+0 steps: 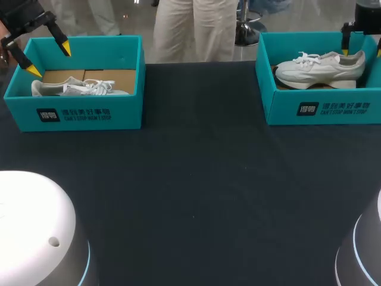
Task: Take the shoe out of the shoebox, open the shoe tongue, remove and reinsert the insole, then place the shoe into the shoebox
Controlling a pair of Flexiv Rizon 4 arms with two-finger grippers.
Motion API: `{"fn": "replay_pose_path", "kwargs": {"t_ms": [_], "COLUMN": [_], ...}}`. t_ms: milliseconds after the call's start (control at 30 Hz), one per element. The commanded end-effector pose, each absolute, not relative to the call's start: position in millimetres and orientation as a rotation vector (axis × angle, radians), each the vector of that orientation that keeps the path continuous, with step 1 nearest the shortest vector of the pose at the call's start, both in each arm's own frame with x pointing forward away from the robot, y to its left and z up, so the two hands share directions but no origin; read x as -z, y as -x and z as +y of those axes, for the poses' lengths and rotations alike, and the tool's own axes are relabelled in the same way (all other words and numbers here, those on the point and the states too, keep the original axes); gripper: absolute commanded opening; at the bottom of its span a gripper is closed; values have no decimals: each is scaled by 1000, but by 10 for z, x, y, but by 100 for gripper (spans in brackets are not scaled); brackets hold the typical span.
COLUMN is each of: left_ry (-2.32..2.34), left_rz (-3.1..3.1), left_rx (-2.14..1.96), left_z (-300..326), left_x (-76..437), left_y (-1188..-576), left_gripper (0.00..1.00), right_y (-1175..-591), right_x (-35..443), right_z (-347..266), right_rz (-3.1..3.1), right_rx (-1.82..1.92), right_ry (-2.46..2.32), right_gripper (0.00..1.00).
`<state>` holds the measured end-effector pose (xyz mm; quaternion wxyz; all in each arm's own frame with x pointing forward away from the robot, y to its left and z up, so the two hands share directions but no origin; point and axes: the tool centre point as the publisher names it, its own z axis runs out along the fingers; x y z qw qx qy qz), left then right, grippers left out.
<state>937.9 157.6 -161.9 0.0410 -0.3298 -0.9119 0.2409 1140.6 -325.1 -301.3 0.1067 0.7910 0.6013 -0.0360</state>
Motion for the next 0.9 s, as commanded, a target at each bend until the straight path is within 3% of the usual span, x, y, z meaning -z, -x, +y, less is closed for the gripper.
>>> {"fn": "replay_pose_path", "kwargs": {"t_ms": [33, 367, 800, 900], "left_ry": [1011, 1011, 1011, 1011], "left_rz": [-2793, -2793, -2793, -2793], "left_rx": [-737, -737, -737, -737], "left_z": [1578, 1578, 1578, 1578], "left_x": [1622, 1622, 1622, 1622], "left_y": [-9380, -9380, -9380, -9380], "left_gripper": [100, 100, 100, 100], "right_y": [-11541, -11659, -11718, -11742], "right_x": [3104, 3185, 3389, 3411], "right_z": [-3291, -3327, -3329, -3342], "right_rz": [1767, 1766, 1786, 1787], "right_rx": [130, 164, 190, 191], "right_ry": [-2358, -2364, -2386, -2393], "right_gripper": [100, 94, 100, 89]}}
